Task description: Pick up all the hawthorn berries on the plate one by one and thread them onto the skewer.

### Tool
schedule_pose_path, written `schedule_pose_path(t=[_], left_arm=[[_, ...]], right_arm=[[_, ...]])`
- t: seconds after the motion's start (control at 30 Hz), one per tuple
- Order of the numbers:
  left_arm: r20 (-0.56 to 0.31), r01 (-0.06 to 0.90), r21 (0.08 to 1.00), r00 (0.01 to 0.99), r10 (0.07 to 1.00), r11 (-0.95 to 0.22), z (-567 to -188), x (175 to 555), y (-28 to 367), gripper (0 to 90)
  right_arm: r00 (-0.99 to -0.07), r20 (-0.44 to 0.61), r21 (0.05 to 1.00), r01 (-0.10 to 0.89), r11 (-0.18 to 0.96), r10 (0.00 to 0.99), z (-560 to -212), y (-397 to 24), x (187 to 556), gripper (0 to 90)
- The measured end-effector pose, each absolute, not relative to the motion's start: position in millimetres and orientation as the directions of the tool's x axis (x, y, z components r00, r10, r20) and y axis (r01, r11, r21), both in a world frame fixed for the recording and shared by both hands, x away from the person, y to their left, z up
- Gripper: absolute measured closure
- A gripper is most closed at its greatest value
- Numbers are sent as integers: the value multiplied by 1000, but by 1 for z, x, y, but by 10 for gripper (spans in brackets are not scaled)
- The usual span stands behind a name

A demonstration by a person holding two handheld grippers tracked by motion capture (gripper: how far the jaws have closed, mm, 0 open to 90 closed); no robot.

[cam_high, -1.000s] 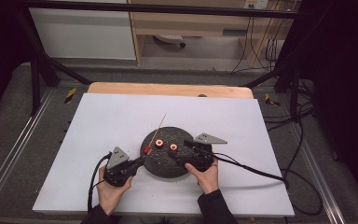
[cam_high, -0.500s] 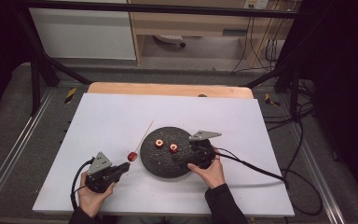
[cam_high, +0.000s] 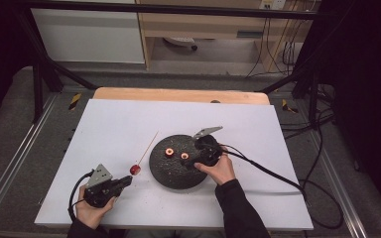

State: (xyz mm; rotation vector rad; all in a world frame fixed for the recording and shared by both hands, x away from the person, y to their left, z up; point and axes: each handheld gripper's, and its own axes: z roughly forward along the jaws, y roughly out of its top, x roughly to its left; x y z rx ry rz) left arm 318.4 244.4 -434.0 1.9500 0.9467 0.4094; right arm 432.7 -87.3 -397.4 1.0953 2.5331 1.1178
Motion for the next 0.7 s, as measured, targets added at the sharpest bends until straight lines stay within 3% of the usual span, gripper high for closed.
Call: schedule_pose_path(t=[0.47,0.7], left_arm=[[-86,460,836,648,757,-298,-435,320,246,885],[-84,461,835,647,758,-301,-436,320,245,885]], right_arm=[[-728,110,590,596,545,677,-395,-61,460,200],[-717,126,524,635,567,686,-400,-55,468,353]])
